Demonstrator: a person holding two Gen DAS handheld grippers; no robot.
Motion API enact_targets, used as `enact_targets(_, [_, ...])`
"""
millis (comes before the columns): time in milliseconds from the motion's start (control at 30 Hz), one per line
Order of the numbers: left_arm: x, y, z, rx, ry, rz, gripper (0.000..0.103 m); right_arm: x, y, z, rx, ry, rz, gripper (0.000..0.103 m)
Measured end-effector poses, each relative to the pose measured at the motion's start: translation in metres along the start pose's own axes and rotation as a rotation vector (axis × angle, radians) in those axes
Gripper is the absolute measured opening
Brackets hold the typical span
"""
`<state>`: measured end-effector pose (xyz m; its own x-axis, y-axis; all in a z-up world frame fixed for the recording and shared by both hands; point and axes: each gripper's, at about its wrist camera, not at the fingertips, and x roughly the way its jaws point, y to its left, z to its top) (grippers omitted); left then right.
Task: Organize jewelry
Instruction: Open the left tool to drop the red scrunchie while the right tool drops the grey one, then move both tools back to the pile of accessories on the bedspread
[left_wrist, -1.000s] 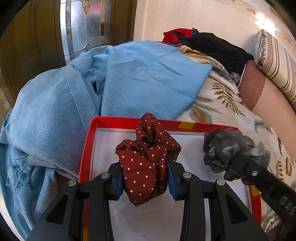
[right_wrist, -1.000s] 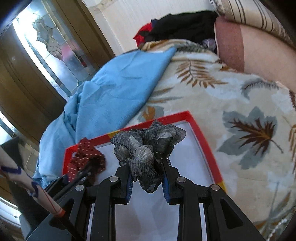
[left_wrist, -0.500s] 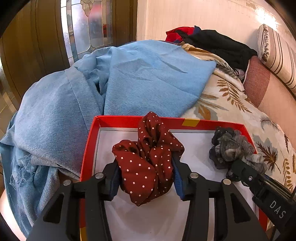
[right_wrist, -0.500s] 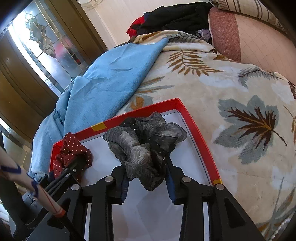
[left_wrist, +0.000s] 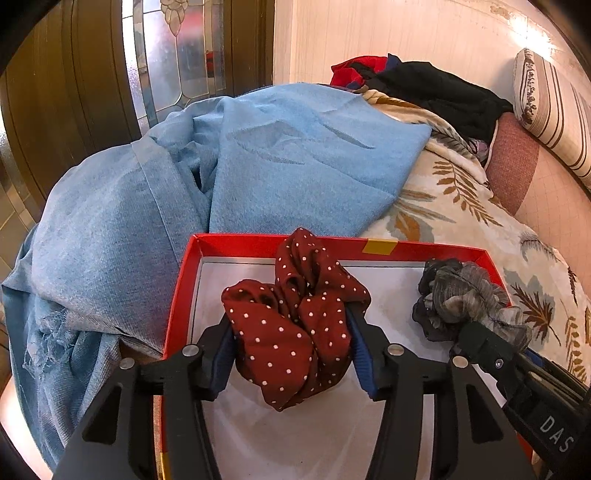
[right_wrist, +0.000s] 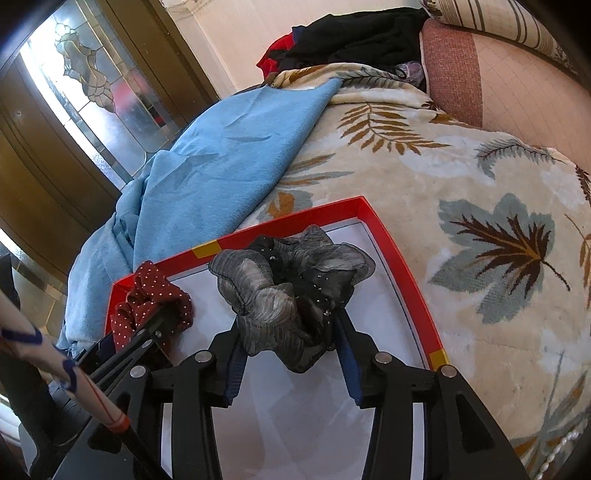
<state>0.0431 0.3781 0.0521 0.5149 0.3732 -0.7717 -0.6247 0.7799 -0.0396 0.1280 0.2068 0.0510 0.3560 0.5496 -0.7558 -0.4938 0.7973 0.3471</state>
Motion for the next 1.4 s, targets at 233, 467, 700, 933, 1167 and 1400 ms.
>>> enact_targets(233, [-0.004, -0.001, 0.001, 0.002, -0.012, 0.007, 0.059, -0.007, 0.0, -0.001, 0.003, -0.005, 0.006, 0.054])
enact_targets(467, [-0.008, 0.001, 0.002, 0.0, -0.025, 0.013, 0.064, -0.013, -0.001, -0.002, 0.007, -0.009, 0.009, 0.056])
enact_targets(700, [-0.014, 0.004, 0.003, -0.004, -0.04, 0.017, 0.07, -0.023, -0.001, -0.003, 0.013, -0.019, 0.018, 0.061])
enact_targets(933, [-0.024, 0.006, 0.005, -0.012, -0.059, 0.008, 0.075, -0.05, -0.002, -0.006, 0.03, -0.051, 0.035, 0.062])
enact_targets(1167, [-0.04, 0.001, 0.002, 0.003, -0.105, 0.008, 0.075, -0.093, -0.015, -0.022, 0.062, -0.084, 0.054, 0.062])
enact_targets(1400, [-0.065, -0.013, -0.01, 0.036, -0.164, -0.047, 0.075, -0.159, -0.043, -0.065, 0.092, -0.14, 0.057, 0.063])
